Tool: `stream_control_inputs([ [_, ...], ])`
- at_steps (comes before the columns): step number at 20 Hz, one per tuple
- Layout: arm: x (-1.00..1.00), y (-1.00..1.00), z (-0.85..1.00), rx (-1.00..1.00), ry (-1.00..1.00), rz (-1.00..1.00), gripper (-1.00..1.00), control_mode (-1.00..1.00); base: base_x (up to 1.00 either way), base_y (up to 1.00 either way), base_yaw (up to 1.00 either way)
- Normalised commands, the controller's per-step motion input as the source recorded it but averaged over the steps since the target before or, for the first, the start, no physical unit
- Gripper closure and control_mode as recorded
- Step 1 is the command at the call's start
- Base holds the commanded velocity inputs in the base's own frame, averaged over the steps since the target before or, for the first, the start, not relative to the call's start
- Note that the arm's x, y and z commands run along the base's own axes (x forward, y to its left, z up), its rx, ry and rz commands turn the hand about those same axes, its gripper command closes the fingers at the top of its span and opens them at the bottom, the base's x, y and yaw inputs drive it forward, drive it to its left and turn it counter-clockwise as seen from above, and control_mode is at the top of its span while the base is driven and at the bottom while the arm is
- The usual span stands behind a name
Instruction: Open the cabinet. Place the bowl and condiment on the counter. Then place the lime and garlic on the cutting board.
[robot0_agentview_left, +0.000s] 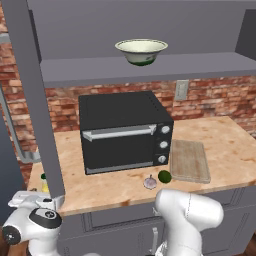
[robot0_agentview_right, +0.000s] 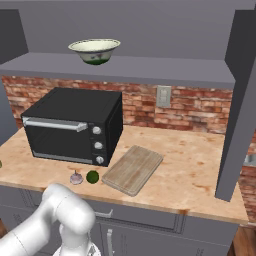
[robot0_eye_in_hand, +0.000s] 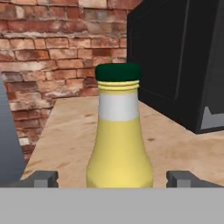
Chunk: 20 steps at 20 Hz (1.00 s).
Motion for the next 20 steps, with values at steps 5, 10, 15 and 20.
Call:
stream_control_inputs([
  [5,-0.41,-0.07,0.91,0.08,-0.02,0.00,-1.00,-1.00,0.00,0.00,0.00],
  [10,-0.75,-0.38,0.22,0.04,0.00,0.04,-1.00,-1.00,0.00,0.00,0.00],
  [15,-0.80,-0.64,0.26,0.06,-0.09,0.12,-1.00,-1.00,0.00,0.00,0.00],
  [20,-0.65,-0.94,0.57,0.14,-0.17,0.16,-1.00,-1.00,0.00,0.00,0.00],
])
